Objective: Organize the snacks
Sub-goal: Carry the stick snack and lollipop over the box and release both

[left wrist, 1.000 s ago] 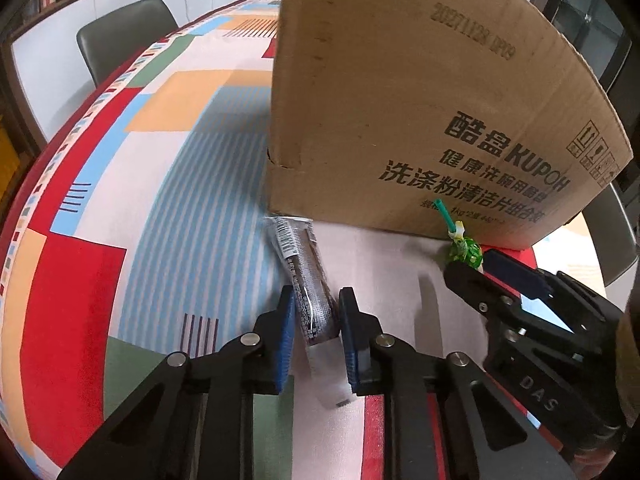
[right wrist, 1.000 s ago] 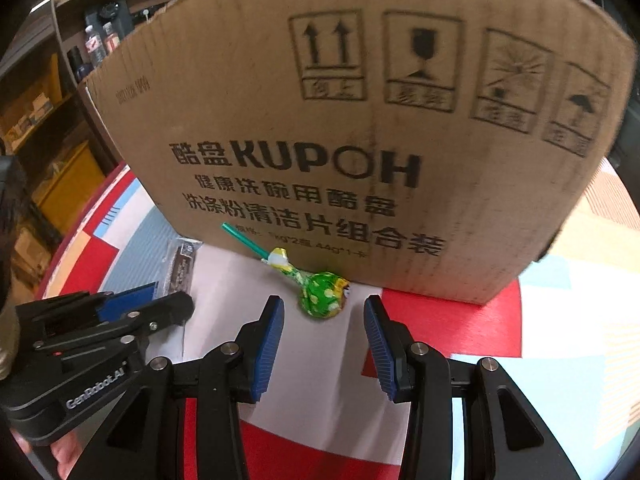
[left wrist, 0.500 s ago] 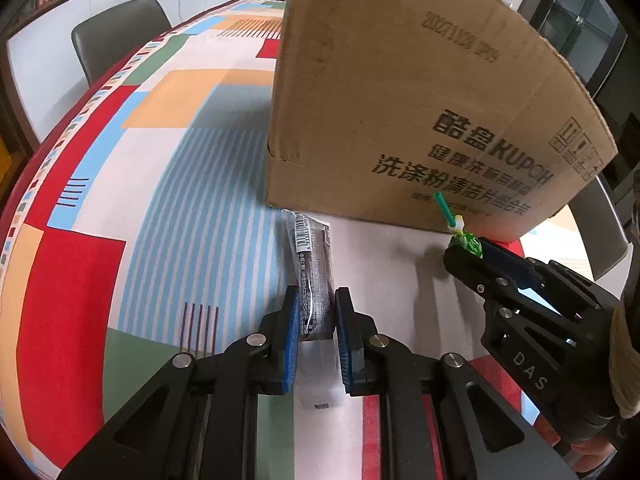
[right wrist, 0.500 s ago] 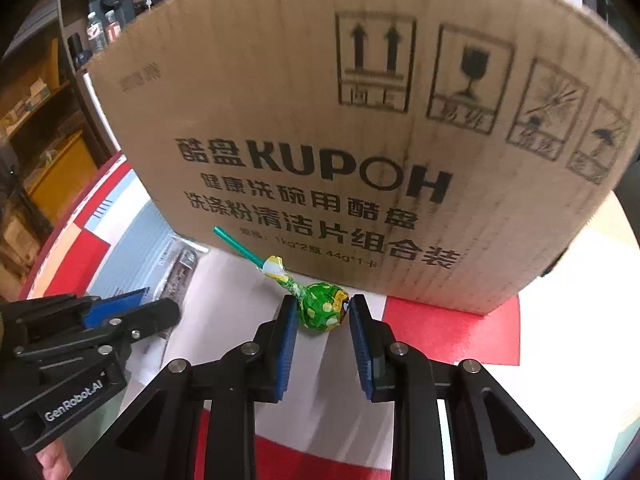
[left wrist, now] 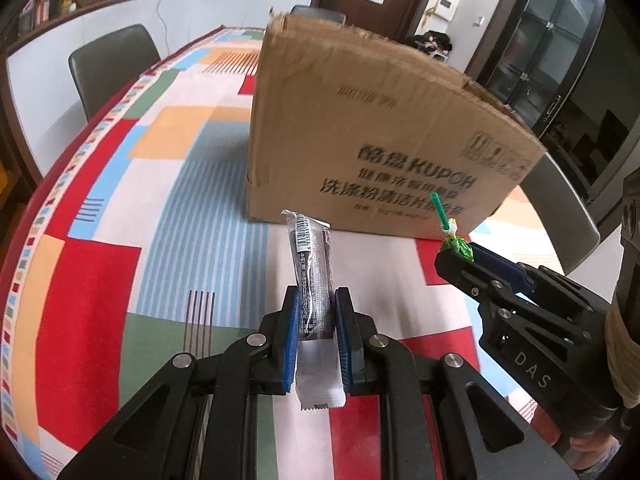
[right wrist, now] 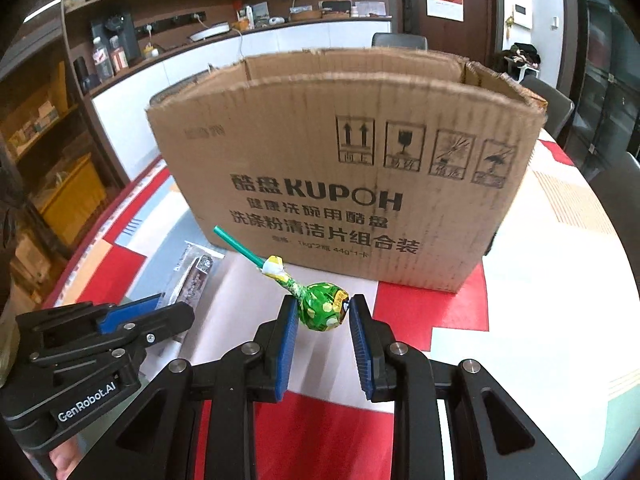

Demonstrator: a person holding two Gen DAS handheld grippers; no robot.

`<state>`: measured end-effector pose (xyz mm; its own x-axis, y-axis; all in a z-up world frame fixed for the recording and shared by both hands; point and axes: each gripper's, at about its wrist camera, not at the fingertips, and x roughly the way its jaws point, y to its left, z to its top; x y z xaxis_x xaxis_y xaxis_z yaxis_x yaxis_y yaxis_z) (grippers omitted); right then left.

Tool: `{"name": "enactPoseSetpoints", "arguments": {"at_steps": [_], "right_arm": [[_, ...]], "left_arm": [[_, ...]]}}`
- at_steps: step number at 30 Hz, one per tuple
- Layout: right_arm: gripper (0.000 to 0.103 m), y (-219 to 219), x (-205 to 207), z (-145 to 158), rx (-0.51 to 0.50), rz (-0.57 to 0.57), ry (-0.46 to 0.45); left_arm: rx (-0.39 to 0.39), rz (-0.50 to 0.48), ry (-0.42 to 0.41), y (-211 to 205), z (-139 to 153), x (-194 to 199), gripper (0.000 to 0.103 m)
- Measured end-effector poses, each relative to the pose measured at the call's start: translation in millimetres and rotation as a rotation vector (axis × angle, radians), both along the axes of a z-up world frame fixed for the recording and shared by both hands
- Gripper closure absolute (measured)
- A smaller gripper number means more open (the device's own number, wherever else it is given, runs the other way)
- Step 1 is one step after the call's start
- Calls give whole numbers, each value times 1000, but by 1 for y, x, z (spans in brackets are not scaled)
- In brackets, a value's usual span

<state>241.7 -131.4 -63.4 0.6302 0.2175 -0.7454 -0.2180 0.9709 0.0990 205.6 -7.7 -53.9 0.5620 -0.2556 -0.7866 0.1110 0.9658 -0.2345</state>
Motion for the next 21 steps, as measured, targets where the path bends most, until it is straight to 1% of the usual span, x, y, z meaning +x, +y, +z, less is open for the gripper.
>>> {"name": "enactPoseSetpoints", "arguments": {"at_steps": [10,21], "right_arm": [[75,-18,-29,45,42,-21,-84],[75,-27,-41,93,81,-52,-207]], "left_arm": [[-18,-33,-104,-5,42,-13,85],[-61,-94,-250,-9,99,-19,85]]}}
